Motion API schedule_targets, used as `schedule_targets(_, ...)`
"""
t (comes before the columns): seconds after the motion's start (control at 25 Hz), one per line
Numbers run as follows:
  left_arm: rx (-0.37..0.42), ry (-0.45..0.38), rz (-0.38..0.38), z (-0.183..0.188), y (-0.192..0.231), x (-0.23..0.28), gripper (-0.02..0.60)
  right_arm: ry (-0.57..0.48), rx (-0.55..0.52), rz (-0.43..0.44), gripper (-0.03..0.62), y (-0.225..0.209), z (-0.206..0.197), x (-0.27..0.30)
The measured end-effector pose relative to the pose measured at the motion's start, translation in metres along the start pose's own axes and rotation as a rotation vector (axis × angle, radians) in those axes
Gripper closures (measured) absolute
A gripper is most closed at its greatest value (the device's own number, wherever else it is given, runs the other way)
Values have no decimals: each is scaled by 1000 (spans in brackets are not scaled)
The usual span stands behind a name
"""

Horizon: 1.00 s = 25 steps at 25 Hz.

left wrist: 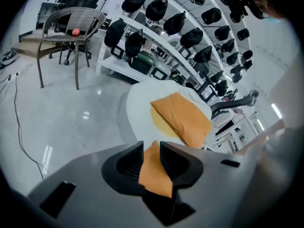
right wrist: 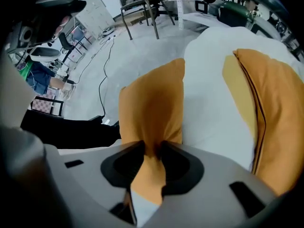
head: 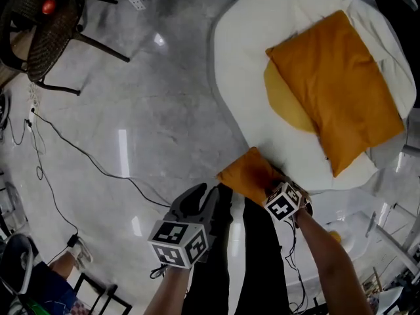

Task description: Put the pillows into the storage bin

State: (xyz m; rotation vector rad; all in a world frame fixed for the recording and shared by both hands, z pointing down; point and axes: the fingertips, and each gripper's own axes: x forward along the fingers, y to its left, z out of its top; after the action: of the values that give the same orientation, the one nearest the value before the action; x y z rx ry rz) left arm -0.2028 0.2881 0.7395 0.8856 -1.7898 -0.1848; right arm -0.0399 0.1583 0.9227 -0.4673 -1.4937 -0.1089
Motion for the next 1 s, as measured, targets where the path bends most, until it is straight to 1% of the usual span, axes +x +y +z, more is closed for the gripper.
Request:
schedule_targets(0.12, 26, 4, -24, 9, -12, -4, 479, -21, 28, -10, 506, 3, -11, -17)
schedule_targets(0.32, 88, 27, -66, 19, -29, -10, 479, -104, 129, -51, 550, 6, -15, -45)
schedule_targets(0.4, 111, 39, -84, 20, -39, -13, 479, -143, 191, -65, 570, 5, -18, -58)
schedule_targets(0.6, 189, 74, -136, 24, -69, -17, 479, -254, 365, -111, 583, -9, -26, -98)
schedule_targets(0.76, 270, 103, -197, 31, -100, -20, 479, -395, 489, -179, 585, -25, -28, -153)
schedule_targets(0.88, 336, 127, -238, 34, -132, -23, 479, -457, 597, -209, 585, -29, -48, -195)
schedule_targets(1.0, 396, 155, -280, 33, -168, -27, 479, -535, 688, -246, 585, -31, -76, -238)
